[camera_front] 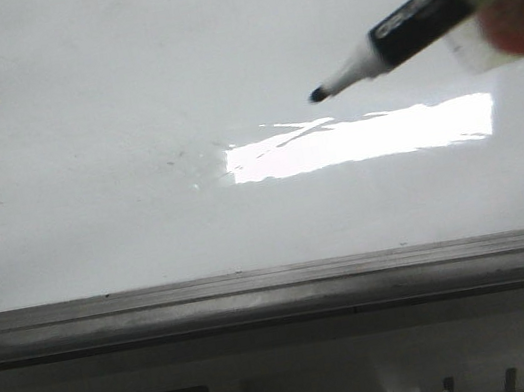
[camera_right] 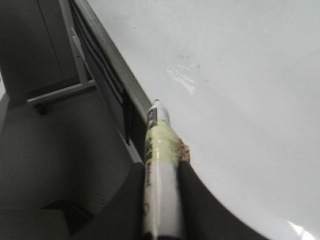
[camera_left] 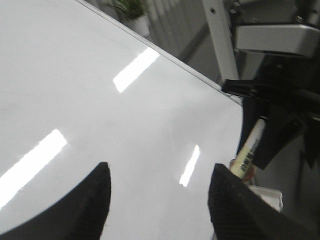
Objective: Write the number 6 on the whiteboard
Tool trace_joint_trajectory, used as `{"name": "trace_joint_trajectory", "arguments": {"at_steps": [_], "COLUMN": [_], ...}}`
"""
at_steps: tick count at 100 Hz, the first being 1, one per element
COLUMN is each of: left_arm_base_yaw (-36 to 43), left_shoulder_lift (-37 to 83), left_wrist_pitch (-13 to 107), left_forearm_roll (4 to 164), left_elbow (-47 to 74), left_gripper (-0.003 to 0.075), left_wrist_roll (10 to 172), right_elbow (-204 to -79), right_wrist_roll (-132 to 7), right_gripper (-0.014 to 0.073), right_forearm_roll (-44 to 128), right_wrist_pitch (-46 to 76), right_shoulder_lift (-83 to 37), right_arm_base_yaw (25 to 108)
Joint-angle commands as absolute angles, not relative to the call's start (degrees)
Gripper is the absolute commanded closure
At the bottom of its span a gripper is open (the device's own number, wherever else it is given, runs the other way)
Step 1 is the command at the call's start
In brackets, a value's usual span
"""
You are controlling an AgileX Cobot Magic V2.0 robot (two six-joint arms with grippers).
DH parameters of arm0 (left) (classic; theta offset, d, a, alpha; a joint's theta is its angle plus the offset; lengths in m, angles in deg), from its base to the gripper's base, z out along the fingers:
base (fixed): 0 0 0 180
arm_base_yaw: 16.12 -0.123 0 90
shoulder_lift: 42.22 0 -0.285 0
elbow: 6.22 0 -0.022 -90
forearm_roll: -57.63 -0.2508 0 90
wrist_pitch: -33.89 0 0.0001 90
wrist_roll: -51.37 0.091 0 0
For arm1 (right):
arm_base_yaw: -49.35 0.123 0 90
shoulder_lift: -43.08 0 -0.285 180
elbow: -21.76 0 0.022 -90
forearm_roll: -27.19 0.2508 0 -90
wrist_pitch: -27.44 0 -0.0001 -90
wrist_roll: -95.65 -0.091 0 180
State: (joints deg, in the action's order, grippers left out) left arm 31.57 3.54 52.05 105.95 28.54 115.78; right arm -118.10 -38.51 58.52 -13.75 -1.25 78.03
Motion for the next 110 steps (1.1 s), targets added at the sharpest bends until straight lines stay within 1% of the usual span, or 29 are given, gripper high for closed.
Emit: {"name": "trace_joint_trajectory", "arguments": {"at_steps": [1, 17, 24, 30, 36, 41, 47, 55, 62, 71, 88, 110], "left_arm_base_yaw": [29.2, 25.8, 25.0, 24.9, 24.9, 24.9, 24.9, 24.9, 24.9, 24.9, 24.9, 24.9], "left_shoulder_lift": [-0.8, -5.7, -6.4, -6.4, -6.4, -6.4, -6.4, -6.4, -6.4, -6.4, -6.4, -6.4], "left_wrist_pitch": [48.3, 48.9, 48.9, 48.9, 48.6, 48.5, 48.4, 47.5, 46.6, 45.8, 45.7, 44.0], "left_forearm_roll": [107.7, 108.0, 108.6, 109.3, 110.3, 111.0, 111.0, 111.1, 111.1, 111.1, 111.1, 111.5], "left_elbow": [29.0, 34.1, 36.1, 37.3, 38.1, 38.4, 38.6, 38.9, 39.0, 39.5, 40.1, 40.5], "left_gripper": [0.0419, 0.0555, 0.0601, 0.0624, 0.0629, 0.0629, 0.0629, 0.0629, 0.0643, 0.0662, 0.0679, 0.068], "left_wrist_roll": [110.1, 107.8, 107.8, 107.8, 107.8, 107.8, 107.8, 107.8, 107.8, 107.8, 107.8, 107.8], "right_elbow": [-122.9, -130.2, -132.8, -134.2, -135.0, -135.3, -135.3, -134.1, -131.8, -127.7, -121.3, -121.0], "right_wrist_roll": [-40.3, -40.3, -40.3, -41.2, -47.3, -52.0, -50.3, -45.7, -45.3, -45.4, -46.1, -46.1], "right_gripper": [0.0647, 0.0647, 0.0647, 0.0647, 0.0648, 0.0648, 0.0648, 0.0648, 0.0647, 0.0647, 0.0647, 0.0647], "right_forearm_roll": [54.0, 42.4, 36.9, 34.6, 36.7, 43.7, 51.8, 59.1, 59.3, 59.3, 59.4, 58.6], "right_wrist_pitch": [-14.3, -20.8, -22.8, -22.3, -18.8, -15.0, -13.1, -14.6, -17.3, -17.5, -10.3, -3.2], "right_shoulder_lift": [1.5, 1.8, 1.3, 1.0, 1.0, 1.0, 1.0, -0.1, -1.4, -1.9, -1.3, -3.6], "right_arm_base_yaw": [76.6, 76.2, 76.2, 76.2, 76.2, 76.2, 76.2, 76.2, 76.2, 76.2, 76.2, 76.2]}}
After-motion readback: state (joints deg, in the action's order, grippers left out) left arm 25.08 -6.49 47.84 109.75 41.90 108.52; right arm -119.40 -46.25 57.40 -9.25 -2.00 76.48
